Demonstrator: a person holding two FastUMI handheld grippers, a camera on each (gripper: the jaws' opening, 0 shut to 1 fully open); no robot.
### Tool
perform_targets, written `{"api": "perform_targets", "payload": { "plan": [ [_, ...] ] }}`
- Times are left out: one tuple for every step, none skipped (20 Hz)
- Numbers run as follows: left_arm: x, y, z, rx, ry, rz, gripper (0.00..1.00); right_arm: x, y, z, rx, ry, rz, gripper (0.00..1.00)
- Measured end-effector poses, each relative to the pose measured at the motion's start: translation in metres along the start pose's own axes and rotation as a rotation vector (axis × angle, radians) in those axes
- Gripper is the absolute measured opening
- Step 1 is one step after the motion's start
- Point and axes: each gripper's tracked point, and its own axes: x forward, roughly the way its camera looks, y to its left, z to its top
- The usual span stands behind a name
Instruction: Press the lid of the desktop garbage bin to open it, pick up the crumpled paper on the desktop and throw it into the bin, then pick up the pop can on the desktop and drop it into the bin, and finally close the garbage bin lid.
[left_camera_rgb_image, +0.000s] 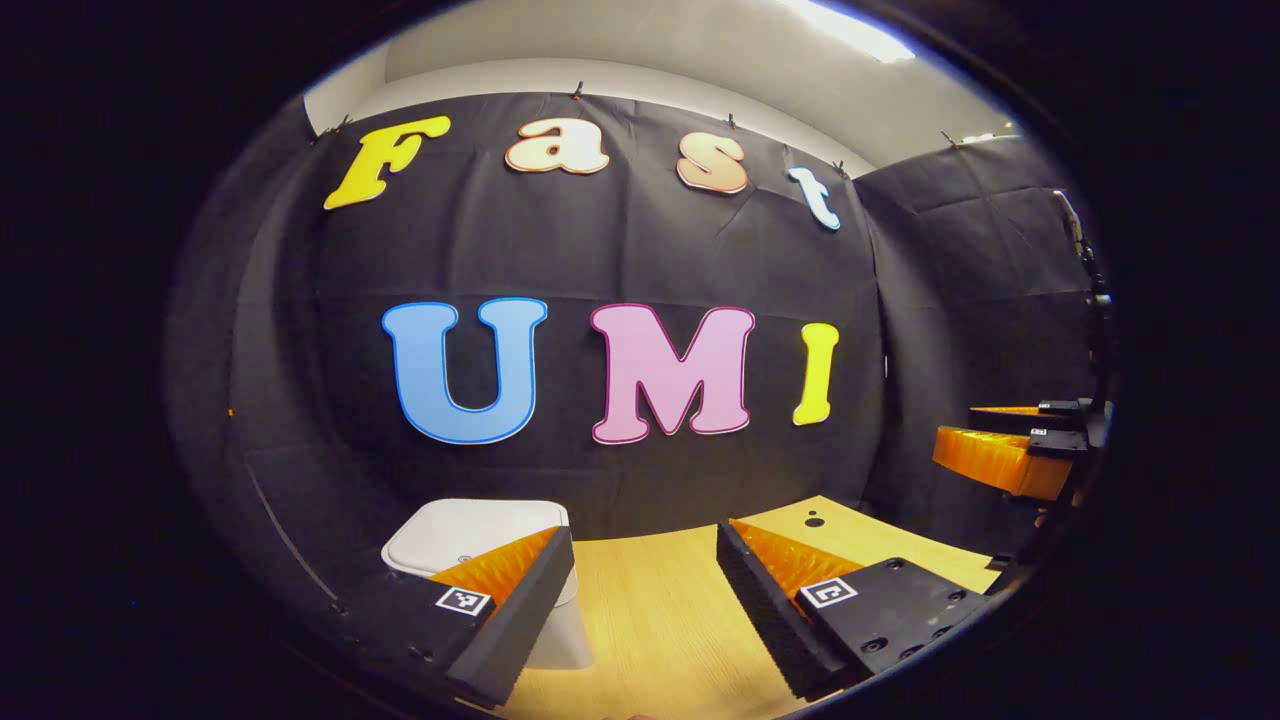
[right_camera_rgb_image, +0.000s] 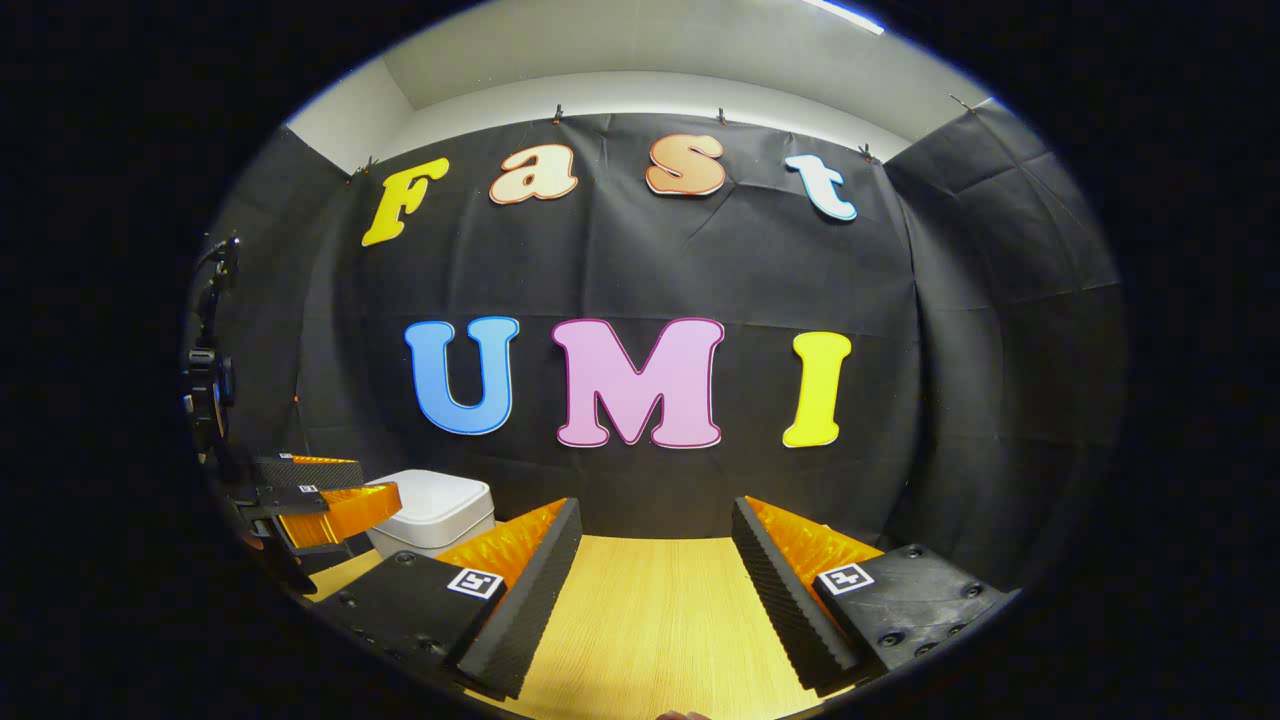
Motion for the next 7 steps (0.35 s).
{"api": "perform_targets", "payload": {
  "plan": [
    [-0.002,0.0,0.001,-0.003,0.0,-0.001,0.96,0.0,0.001,0.002,-0.003,-0.003,0.0,0.98],
    [-0.002,0.0,0.005,-0.006,-0.01,0.001,0.96,0.0,0.001,0.002,-0.004,-0.006,-0.001,0.98],
    [-0.002,0.0,0.008,-0.006,-0.016,0.002,0.96,0.0,0.002,0.003,-0.006,-0.009,0.0,0.98],
    [-0.003,0.0,0.009,-0.002,-0.022,0.007,0.96,0.0,0.002,0.004,-0.008,-0.01,-0.002,0.98],
    [-0.003,0.001,0.012,0.004,-0.03,0.008,0.97,0.001,0.001,0.004,-0.01,-0.01,-0.005,0.98],
    [-0.003,-0.001,0.013,0.011,-0.036,0.009,0.97,0.0,0.0,0.004,-0.011,-0.011,-0.005,0.98],
    [-0.004,-0.001,0.015,0.021,-0.042,0.008,0.97,0.001,0.0,0.005,-0.011,-0.014,-0.006,0.98]
  ]
}}
